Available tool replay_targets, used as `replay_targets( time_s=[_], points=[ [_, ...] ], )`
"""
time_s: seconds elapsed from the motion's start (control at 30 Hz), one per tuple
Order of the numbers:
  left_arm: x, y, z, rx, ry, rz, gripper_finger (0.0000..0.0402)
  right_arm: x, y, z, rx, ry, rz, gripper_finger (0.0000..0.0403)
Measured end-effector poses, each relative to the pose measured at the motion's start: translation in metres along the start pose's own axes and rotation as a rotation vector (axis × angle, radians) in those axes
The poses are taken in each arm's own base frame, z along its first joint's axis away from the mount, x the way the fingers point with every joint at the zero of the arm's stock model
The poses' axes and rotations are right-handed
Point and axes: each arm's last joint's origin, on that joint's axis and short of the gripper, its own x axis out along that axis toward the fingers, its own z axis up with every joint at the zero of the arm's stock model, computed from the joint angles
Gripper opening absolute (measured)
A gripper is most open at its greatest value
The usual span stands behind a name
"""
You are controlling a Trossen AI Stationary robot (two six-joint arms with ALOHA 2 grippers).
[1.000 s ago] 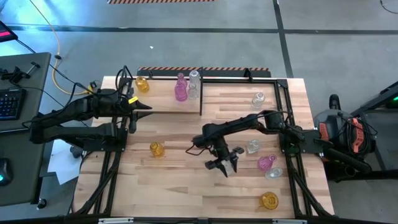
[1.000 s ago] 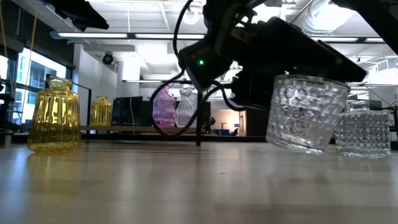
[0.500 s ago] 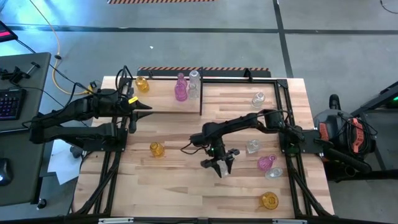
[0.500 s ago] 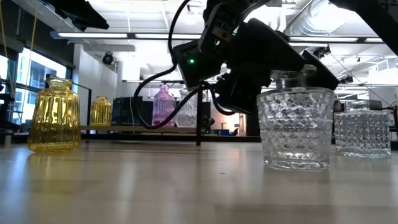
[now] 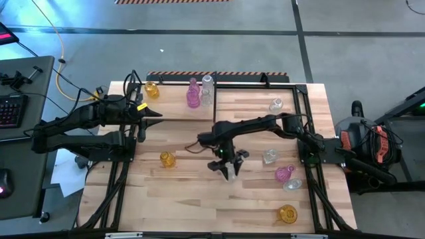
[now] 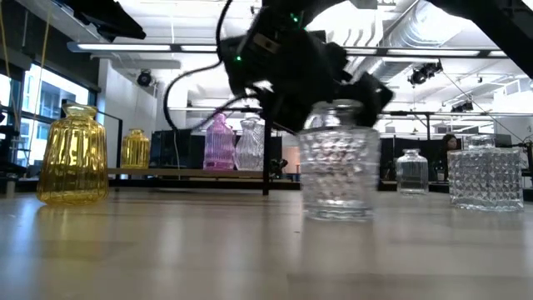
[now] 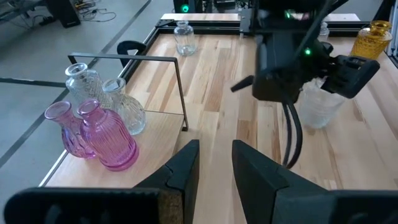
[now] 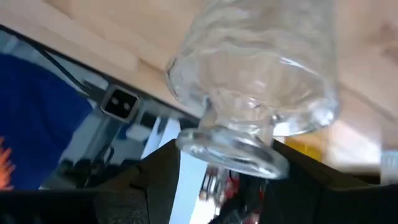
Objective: Sort vases onto shelf
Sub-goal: Put the transparent vase on the shelf aligned with the other transparent vases
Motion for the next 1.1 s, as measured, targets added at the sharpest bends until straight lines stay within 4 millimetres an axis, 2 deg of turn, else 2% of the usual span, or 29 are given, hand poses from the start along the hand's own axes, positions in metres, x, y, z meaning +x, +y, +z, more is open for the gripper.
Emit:
replay_targets(
  time_s=[0.4, 0.6, 0.7, 0.83, 1.1],
  points=[
    [0.0, 0.0, 0.0, -0.025, 0.0, -0.001, 0.0087, -0.05, 0.023, -0.009, -0.094, -0.297, -0.018, 0.0209],
    [0.0, 0.0, -0.001, -0.027, 0.005, -0.001, 0.0087, -0.082, 0.038, -0.033, -0.147, -0.625, -0.154, 0.0209],
    [0.0, 0.0, -0.001, -0.027, 0.009, -0.009, 0.0087, -0.093, 0.052, -0.051, -0.248, -0.793, -0.196, 0.0209],
    [0.0, -0.001, -0.002, -0.039, 0.014, -0.028, 0.0087, -0.077, 0.07, -0.073, -0.437, -0.923, -0.216, 0.0208],
    [0.0, -0.001, -0.002, -0.033, 0.022, -0.028, 0.0087, -0.018, 0.086, -0.112, -0.501, -1.005, -0.407, 0.0208]
  ],
)
